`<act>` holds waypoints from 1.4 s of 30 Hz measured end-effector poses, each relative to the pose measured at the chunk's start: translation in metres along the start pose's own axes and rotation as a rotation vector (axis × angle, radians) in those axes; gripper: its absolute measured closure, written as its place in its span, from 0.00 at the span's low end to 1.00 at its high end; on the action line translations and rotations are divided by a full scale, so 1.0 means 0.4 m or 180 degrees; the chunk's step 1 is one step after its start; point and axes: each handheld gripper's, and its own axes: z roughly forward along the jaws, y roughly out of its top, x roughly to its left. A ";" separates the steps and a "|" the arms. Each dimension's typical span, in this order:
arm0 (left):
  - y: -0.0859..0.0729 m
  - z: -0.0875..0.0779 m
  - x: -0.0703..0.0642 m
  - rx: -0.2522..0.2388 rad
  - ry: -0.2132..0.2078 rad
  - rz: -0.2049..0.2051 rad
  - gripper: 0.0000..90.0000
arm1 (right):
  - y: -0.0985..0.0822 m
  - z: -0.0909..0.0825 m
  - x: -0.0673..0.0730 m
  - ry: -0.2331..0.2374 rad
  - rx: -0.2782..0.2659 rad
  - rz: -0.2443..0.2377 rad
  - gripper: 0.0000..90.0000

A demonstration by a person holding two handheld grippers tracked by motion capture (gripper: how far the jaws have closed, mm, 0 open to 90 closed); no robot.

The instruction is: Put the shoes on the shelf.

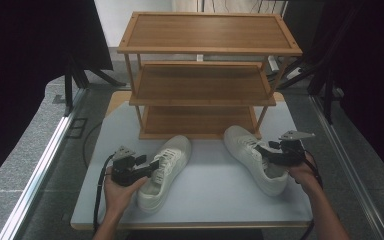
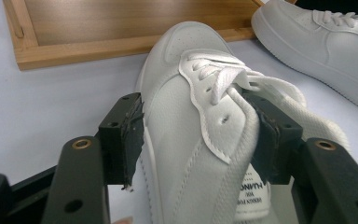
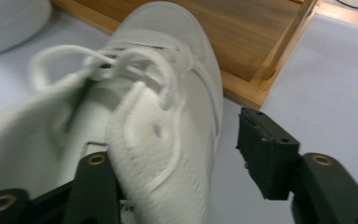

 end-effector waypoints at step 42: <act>-0.009 -0.087 0.012 -0.0521 -0.0515 -0.0421 0.89 | -0.060 -0.074 0.065 0.0224 -0.0864 0.1074 0.92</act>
